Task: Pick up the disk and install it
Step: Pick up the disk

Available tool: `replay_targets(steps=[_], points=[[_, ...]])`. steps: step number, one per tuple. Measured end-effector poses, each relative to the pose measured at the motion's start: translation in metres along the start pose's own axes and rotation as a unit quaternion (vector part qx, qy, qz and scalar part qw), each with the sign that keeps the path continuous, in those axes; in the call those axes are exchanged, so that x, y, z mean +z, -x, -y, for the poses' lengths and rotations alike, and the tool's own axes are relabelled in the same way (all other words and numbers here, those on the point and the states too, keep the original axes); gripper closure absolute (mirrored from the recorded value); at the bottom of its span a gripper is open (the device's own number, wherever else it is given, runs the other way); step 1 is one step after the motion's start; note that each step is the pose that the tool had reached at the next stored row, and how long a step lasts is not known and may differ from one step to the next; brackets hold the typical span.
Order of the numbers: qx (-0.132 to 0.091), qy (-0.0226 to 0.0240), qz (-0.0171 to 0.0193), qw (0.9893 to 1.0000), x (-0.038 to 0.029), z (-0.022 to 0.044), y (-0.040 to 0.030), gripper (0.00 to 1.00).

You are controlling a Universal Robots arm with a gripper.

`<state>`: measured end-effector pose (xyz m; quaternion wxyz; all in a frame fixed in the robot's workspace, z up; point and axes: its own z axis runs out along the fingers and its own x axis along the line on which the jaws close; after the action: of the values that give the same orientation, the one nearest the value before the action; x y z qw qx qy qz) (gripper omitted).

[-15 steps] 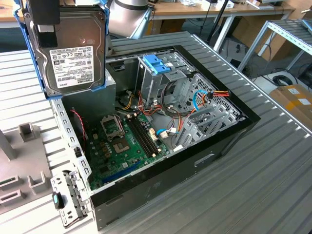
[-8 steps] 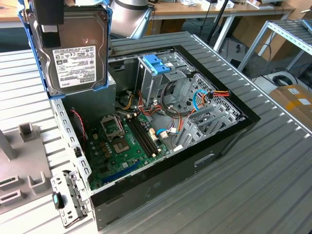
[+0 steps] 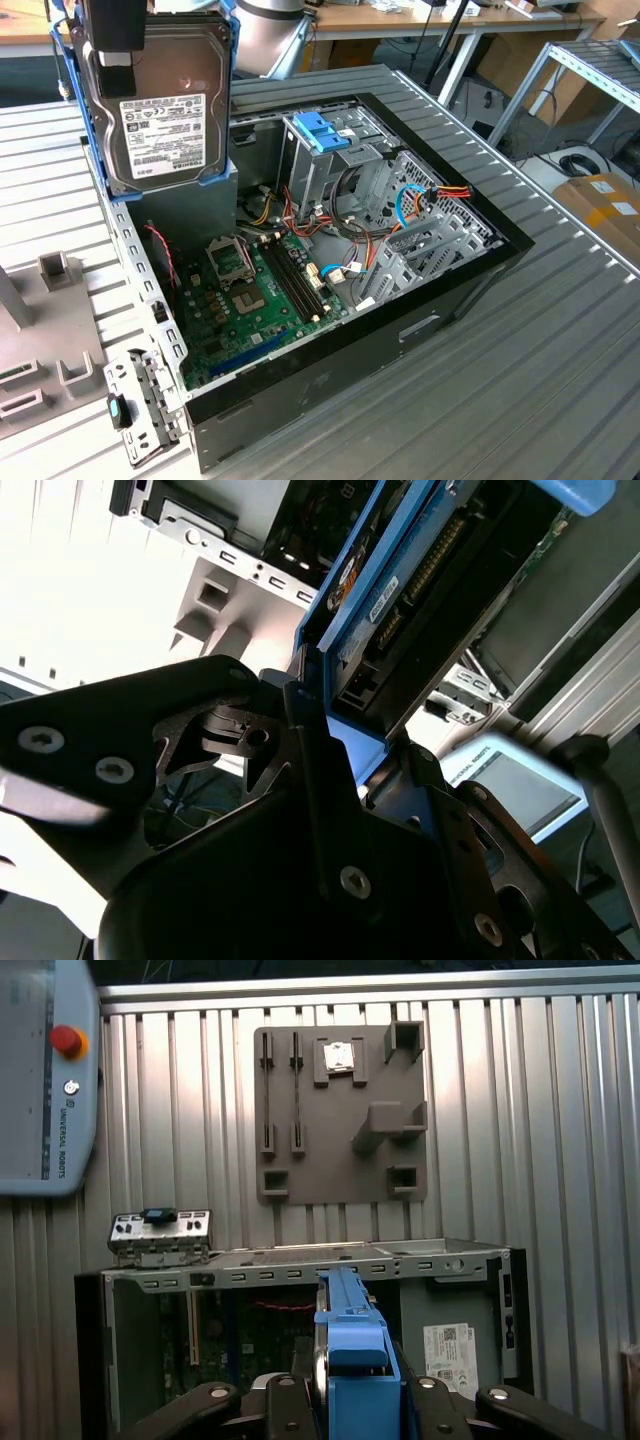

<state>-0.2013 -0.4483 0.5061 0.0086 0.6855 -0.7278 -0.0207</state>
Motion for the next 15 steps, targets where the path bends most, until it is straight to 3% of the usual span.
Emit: replay_targets(steps=[15], points=[[0.0,0.0,-0.0006,1.0,0.0005,0.0093,0.0006,0.63]])
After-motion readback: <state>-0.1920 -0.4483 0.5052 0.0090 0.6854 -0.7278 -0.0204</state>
